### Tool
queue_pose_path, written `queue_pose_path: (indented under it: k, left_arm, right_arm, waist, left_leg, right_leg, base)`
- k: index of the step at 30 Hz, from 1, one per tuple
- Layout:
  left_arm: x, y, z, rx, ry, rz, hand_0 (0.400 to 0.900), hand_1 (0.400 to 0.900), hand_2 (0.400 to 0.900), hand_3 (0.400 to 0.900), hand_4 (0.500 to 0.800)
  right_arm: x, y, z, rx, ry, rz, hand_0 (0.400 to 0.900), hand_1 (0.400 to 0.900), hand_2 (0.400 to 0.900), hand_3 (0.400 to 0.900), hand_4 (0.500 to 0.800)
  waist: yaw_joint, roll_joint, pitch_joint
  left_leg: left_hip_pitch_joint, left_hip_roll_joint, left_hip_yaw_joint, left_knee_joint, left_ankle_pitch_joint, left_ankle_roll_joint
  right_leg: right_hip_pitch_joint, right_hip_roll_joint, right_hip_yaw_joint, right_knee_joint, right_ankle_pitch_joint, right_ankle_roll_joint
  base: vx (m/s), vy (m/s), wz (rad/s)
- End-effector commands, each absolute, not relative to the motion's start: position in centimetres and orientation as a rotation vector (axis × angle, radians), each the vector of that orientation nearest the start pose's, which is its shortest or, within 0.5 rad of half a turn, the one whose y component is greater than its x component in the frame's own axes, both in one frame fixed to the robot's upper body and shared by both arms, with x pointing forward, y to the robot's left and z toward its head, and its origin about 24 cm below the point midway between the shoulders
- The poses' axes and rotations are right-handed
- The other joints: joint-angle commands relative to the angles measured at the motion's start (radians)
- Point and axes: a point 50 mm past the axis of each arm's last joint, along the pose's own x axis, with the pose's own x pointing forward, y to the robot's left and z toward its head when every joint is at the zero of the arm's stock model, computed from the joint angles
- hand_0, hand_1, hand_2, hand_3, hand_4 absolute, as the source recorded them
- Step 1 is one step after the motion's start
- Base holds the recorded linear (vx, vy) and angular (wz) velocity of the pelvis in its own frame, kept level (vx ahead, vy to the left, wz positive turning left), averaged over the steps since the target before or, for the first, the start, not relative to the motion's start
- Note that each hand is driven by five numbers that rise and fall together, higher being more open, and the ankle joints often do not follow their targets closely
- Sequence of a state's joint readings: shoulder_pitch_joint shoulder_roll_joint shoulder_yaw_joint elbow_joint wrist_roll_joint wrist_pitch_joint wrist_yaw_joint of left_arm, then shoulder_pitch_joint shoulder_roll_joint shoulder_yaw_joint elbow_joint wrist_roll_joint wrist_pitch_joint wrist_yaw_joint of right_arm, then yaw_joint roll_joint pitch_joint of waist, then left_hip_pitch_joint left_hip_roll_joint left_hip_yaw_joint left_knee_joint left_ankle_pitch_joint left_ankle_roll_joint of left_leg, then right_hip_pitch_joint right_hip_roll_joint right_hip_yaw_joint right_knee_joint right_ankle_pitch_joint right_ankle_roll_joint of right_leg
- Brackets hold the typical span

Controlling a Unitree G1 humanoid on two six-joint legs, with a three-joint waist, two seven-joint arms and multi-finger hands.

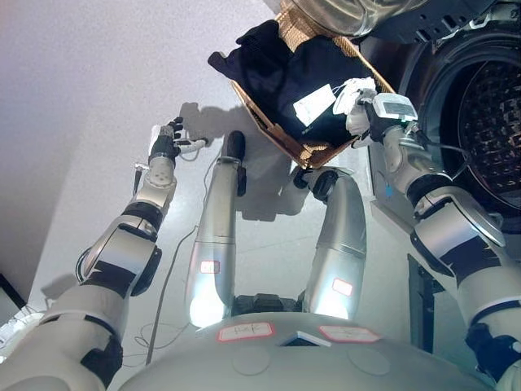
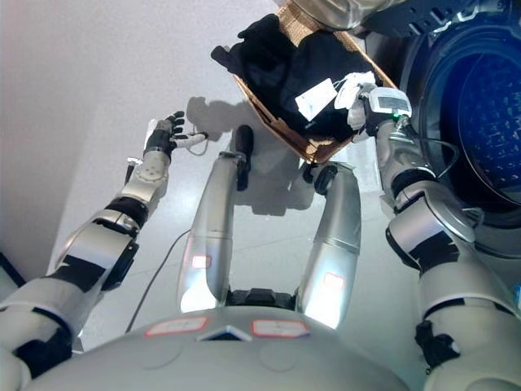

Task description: Put the clothes in the basket into the washing machine.

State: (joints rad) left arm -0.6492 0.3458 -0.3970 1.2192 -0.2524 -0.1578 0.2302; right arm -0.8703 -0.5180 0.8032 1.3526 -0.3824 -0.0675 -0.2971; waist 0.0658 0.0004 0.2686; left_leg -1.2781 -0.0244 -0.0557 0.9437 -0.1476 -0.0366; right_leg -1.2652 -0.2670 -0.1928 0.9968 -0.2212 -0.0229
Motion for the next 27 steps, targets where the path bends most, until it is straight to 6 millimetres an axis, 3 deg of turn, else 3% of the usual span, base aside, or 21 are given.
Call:
queue_pose_path:
  k: [1,14,22,23,27]
  left_arm:
    - [32.9,22.9,-0.9,0.382,0.381,0.236,0.900,0.900,0.900,0.900,0.800]
    - [32.9,22.1,-1.0,0.317,0.352,0.256,0.900,0.900,0.900,0.900,0.800]
    - [32.9,21.8,-1.0,0.323,0.341,0.254,0.900,0.900,0.900,0.900,0.800]
    - [32.9,21.7,-1.0,0.324,0.340,0.254,0.900,0.900,0.900,0.900,0.800]
    - [32.9,21.8,-1.0,0.327,0.341,0.260,0.900,0.900,0.900,0.900,0.800]
  right_arm:
    - [35.2,-31.5,7.3,-1.596,0.381,-0.159,0.900,0.900,0.900,0.900,0.800]
    - [34.4,-34.6,9.2,-1.619,0.448,-0.269,0.900,0.900,0.900,0.900,0.800]
    - [34.3,-34.5,8.9,-1.615,0.448,-0.264,0.900,0.900,0.900,0.900,0.800]
    - [34.4,-34.4,8.9,-1.619,0.444,-0.264,0.400,0.400,0.400,0.400,0.500]
    - [34.6,-34.0,8.9,-1.622,0.429,-0.263,0.400,0.400,0.400,0.400,0.500]
  waist:
    - [-0.002,0.048,-0.025]
    - [0.009,0.076,-0.027]
    - [0.006,0.080,-0.033]
    - [0.007,0.080,-0.034]
    - [0.008,0.080,-0.041]
  left_leg:
    - [-0.023,-0.025,0.019,0.044,-0.108,-0.023]
    - [-0.152,-0.032,0.048,0.140,-0.147,-0.007]
    - [-0.168,-0.045,0.056,0.122,-0.134,0.001]
    - [-0.171,-0.045,0.057,0.122,-0.133,0.002]
    - [-0.185,-0.048,0.055,0.124,-0.130,0.004]
  right_leg:
    - [0.011,0.056,0.044,0.023,-0.090,0.025]
    - [-0.140,0.062,0.101,0.120,-0.116,0.013]
    - [-0.164,0.069,0.113,0.111,-0.101,0.011]
    - [-0.168,0.070,0.114,0.112,-0.101,0.010]
    - [-0.182,0.072,0.118,0.113,-0.096,0.011]
  base:
    - [0.00,-0.004,-0.07]
    - [0.03,-0.006,-0.03]
    - [0.01,0.000,0.00]
    - [0.00,0.000,0.00]
    - [0.00,0.000,0.00]
